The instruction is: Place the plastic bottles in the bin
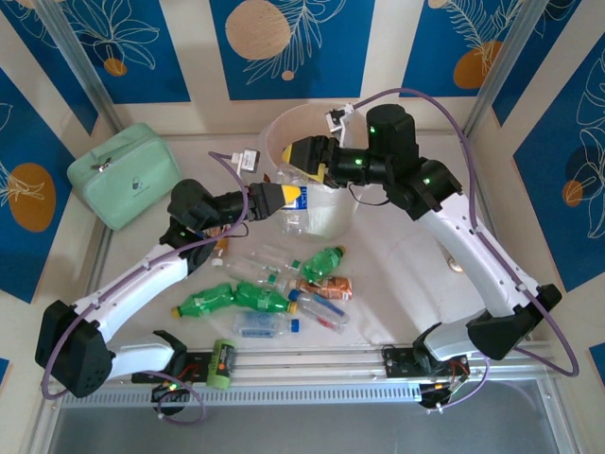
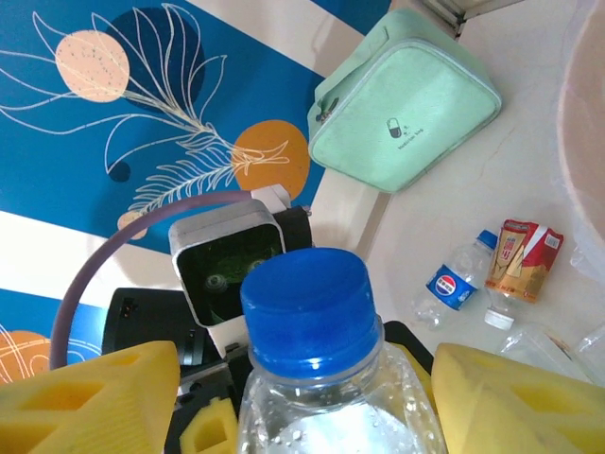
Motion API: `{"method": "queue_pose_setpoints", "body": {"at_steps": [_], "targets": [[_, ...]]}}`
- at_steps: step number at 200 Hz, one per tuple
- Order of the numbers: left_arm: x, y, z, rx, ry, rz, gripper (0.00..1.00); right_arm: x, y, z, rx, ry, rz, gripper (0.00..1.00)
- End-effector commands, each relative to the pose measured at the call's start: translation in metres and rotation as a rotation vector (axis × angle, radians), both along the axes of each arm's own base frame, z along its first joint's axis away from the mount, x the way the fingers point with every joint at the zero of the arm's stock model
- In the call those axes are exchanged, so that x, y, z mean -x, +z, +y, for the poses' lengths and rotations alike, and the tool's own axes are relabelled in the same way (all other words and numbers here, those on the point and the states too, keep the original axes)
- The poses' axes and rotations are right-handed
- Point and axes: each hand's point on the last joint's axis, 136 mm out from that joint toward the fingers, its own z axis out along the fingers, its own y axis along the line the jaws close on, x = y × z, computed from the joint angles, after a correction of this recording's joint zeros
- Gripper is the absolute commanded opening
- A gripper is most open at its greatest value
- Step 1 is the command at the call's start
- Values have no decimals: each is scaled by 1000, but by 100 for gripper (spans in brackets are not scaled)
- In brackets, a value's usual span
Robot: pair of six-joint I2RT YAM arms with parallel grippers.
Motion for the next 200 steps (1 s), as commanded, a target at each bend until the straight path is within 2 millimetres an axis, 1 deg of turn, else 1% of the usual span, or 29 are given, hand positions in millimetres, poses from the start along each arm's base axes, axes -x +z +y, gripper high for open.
{"method": "queue_pose_setpoints", "body": {"at_steps": [1, 9, 21, 30, 38, 40, 54, 74, 77, 83, 97, 112, 140, 158, 180, 193, 200], "targets": [[-8, 1, 5, -13, 66, -19, 45, -1, 13, -14, 7, -45, -25, 77], [-14, -2, 8, -27, 92, -7, 45, -2, 14, -21, 26, -75, -30, 79], [-23, -2, 13, -41, 126, 8, 54, -4, 14, -36, 60, -129, -40, 80], [-31, -1, 18, -49, 155, 21, 54, -4, 14, -50, 85, -169, -47, 81], [-37, 4, 22, -49, 173, 22, 54, -3, 14, -60, 103, -199, -51, 81], [-38, 5, 23, -50, 177, 22, 54, -2, 13, -65, 111, -213, -52, 82], [-48, 18, 28, -53, 204, 10, 54, 3, 8, -85, 149, -266, -53, 82], [-61, 40, 28, -80, 237, -30, 54, 16, -8, -115, 211, -341, -44, 82], [-64, 41, 28, -90, 242, -32, 54, 18, -9, -117, 215, -347, -43, 82], [-70, 49, 26, -104, 255, -47, 54, 21, -17, -123, 233, -362, -33, 82], [-88, 61, 23, -146, 298, -55, 54, 35, -33, -134, 261, -377, -16, 82], [-115, 63, 15, -201, 336, -34, 55, 47, -52, -145, 299, -391, 23, 82], [-161, 55, -7, -255, 336, 32, 54, 68, -87, -161, 352, -422, 103, 82], [-187, 39, -20, -269, 329, 96, 53, 78, -102, -168, 355, -435, 132, 82], [-203, 24, -36, -241, 293, 158, 52, 87, -121, -174, 373, -444, 166, 82], [-208, 14, -42, -254, 291, 173, 53, 89, -128, -176, 390, -447, 181, 82], [-210, 9, -45, -274, 296, 176, 54, 90, -131, -177, 397, -447, 184, 82]]}}
